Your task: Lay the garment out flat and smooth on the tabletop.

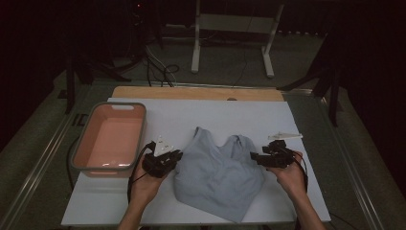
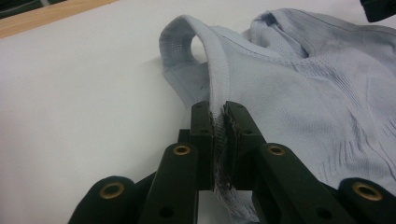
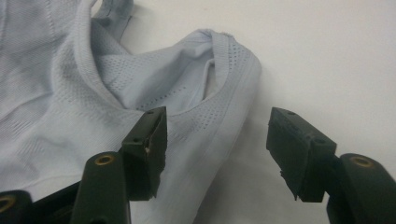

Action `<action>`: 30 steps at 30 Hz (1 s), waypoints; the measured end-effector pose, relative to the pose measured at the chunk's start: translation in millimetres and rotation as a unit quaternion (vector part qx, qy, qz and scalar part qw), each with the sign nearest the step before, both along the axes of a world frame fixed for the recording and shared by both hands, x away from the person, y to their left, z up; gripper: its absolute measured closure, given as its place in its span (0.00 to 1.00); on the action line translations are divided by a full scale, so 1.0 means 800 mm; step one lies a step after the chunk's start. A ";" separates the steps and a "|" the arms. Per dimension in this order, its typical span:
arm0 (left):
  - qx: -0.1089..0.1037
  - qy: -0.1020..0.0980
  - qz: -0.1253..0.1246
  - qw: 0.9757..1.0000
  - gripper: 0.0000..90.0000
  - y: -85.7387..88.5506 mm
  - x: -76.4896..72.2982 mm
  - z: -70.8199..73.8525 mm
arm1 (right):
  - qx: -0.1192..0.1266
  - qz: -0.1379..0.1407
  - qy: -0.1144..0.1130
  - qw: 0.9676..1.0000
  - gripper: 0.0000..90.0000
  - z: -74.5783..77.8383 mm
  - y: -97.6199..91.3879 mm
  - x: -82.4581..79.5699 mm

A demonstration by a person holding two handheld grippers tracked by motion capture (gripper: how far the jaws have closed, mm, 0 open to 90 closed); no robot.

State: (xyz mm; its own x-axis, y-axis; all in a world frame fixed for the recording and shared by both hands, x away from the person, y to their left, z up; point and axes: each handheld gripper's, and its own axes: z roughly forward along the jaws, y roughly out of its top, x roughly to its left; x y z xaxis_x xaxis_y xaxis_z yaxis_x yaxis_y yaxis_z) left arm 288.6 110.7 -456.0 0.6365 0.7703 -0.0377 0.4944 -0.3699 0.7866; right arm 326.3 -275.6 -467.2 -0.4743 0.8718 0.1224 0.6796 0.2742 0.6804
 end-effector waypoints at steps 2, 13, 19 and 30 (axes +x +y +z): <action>0.000 0.001 0.003 1.000 0.93 0.003 -0.001 0.001 | -0.001 0.001 0.001 1.000 0.44 -0.001 0.002 0.004; -0.002 0.001 0.017 1.000 0.93 0.015 -0.003 0.005 | 0.004 -0.007 0.027 1.000 0.50 -0.026 0.023 0.042; 0.002 0.000 0.016 1.000 0.93 0.013 -0.003 0.004 | 0.015 -0.010 0.052 0.998 0.84 -0.036 0.029 0.051; -0.008 -0.003 0.008 1.000 0.90 0.004 -0.002 0.002 | -0.003 -0.014 -0.017 1.000 0.97 -0.007 0.015 0.045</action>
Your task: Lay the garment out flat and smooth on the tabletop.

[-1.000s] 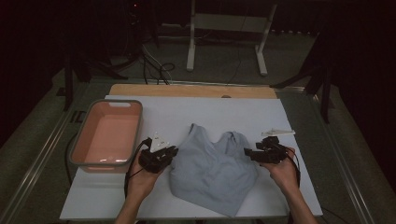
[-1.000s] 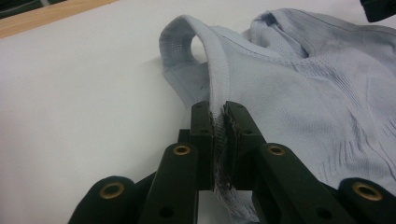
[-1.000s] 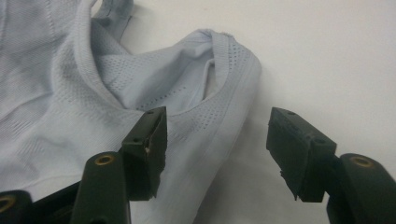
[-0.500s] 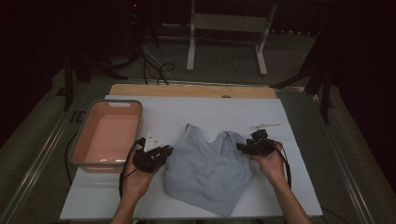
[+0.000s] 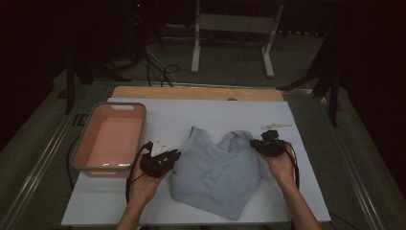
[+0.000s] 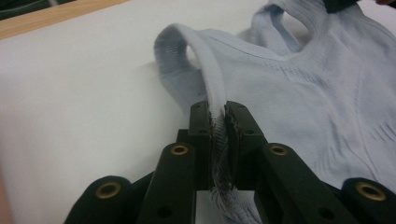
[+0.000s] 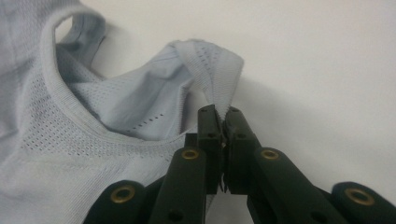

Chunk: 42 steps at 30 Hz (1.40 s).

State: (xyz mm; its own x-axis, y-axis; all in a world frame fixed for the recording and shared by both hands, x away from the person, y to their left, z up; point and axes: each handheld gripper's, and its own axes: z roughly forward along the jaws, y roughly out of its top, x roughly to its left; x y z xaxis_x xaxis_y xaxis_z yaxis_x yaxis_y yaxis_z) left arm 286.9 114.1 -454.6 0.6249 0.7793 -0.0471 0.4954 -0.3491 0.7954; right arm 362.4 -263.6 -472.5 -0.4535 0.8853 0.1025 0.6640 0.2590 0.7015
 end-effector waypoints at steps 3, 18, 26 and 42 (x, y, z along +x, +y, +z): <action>-0.012 -0.006 -0.006 1.000 0.76 -0.002 -0.003 0.002 | -0.007 -0.006 -0.011 1.000 0.97 0.008 -0.005 0.001; -0.030 0.010 -0.033 0.999 0.52 -0.015 -0.013 -0.007 | -0.026 -0.053 -0.027 0.998 0.97 0.012 -0.043 0.004; -0.010 0.049 -0.056 0.997 0.46 -0.033 -0.004 -0.040 | -0.035 -0.066 -0.031 0.997 0.97 0.012 -0.053 0.007; 0.011 0.117 -0.106 0.987 0.90 -0.056 0.003 -0.064 | -0.047 -0.039 -0.022 0.998 0.89 0.006 -0.038 0.011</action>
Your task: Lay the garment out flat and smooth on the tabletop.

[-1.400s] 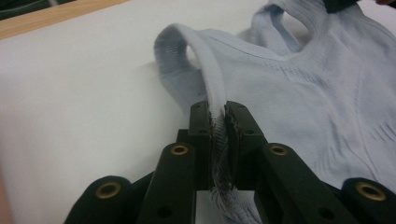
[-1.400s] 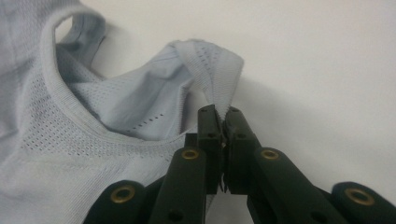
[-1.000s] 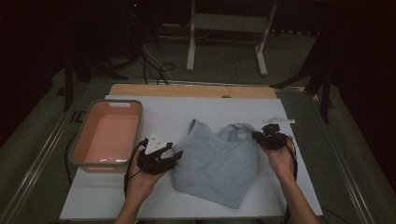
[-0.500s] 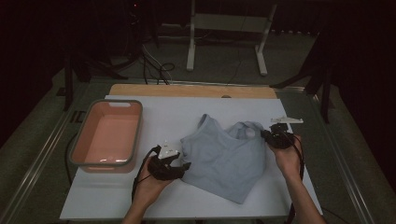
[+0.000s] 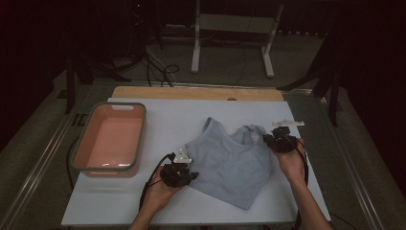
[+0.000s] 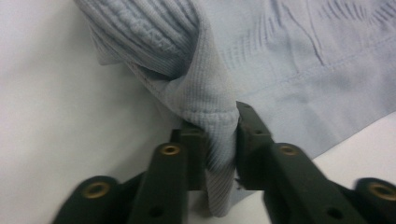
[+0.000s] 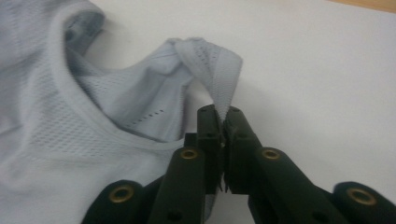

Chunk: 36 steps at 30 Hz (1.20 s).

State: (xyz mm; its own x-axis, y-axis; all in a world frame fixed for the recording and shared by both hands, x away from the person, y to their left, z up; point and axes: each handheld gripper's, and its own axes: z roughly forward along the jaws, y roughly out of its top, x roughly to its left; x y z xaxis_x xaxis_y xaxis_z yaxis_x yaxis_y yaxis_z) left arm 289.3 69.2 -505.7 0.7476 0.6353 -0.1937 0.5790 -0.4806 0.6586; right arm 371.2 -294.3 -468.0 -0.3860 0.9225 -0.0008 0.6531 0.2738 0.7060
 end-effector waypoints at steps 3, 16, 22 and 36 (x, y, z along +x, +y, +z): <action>-0.005 0.002 0.002 1.000 0.93 -0.001 -0.001 0.002 | -0.006 0.006 -0.003 1.000 0.62 0.002 0.005 -0.004; -0.011 0.005 0.006 1.000 0.93 -0.002 -0.002 0.004 | -0.028 0.053 -0.020 0.998 0.32 0.001 0.018 -0.083; -0.012 0.004 0.007 1.000 0.93 -0.003 -0.003 0.005 | -0.026 0.061 -0.013 0.998 0.31 -0.003 0.015 -0.116; -0.011 0.002 0.007 1.000 0.93 -0.003 -0.005 0.007 | -0.005 0.059 0.034 0.998 0.26 -0.031 0.007 -0.161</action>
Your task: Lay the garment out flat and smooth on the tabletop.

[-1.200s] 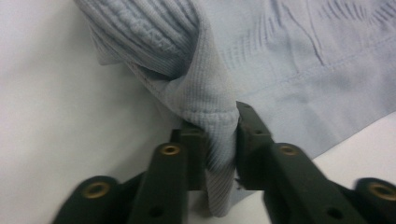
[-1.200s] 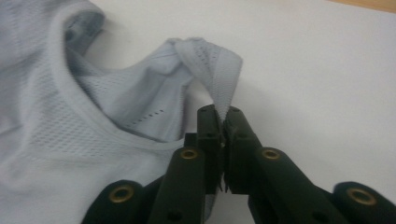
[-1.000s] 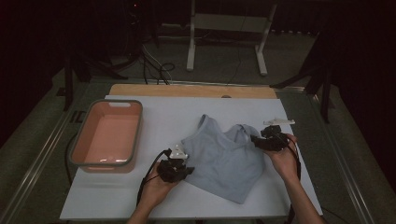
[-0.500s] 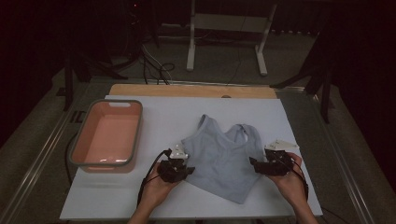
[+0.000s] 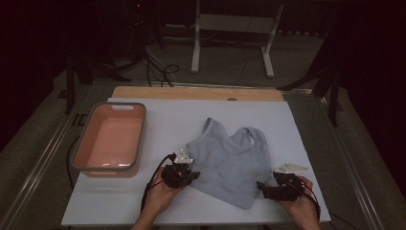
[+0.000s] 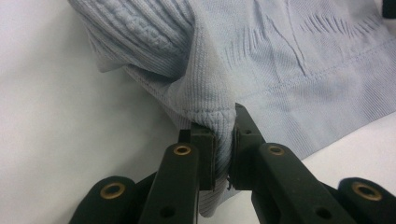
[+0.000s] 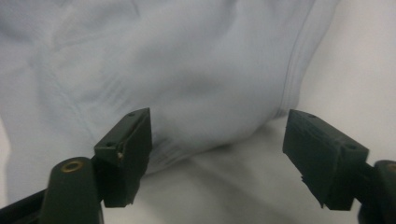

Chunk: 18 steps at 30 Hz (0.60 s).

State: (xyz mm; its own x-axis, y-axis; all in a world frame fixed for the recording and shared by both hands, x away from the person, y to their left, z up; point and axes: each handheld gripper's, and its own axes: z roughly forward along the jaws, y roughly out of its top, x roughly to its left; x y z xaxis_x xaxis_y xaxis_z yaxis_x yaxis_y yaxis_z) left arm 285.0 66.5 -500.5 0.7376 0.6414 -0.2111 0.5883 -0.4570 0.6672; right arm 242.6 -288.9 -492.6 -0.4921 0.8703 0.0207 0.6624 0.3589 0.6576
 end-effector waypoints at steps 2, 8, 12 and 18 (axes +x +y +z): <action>0.000 0.001 -0.001 1.000 0.93 0.000 0.000 0.000 | 0.017 -0.006 0.023 1.000 0.28 -0.007 -0.004 0.007; 0.000 0.000 -0.001 1.000 0.93 -0.001 0.000 0.000 | 0.039 0.004 0.042 0.998 0.52 -0.011 0.000 0.017; 0.000 -0.002 -0.002 1.000 0.93 -0.003 -0.001 0.001 | 0.025 0.013 0.025 0.999 0.81 -0.003 0.004 0.021; -0.002 -0.007 -0.006 1.000 0.93 -0.007 -0.002 0.004 | 0.005 0.028 0.010 1.000 0.92 0.005 0.011 0.030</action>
State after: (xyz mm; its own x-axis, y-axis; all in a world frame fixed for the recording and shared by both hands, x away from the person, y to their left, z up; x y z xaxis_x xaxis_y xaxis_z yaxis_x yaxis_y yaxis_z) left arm 283.7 61.0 -497.2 0.7482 0.6316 -0.2032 0.5734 -0.4615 0.6770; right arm 266.5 -279.9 -488.8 -0.5398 0.8409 0.0391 0.6541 0.3897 0.6483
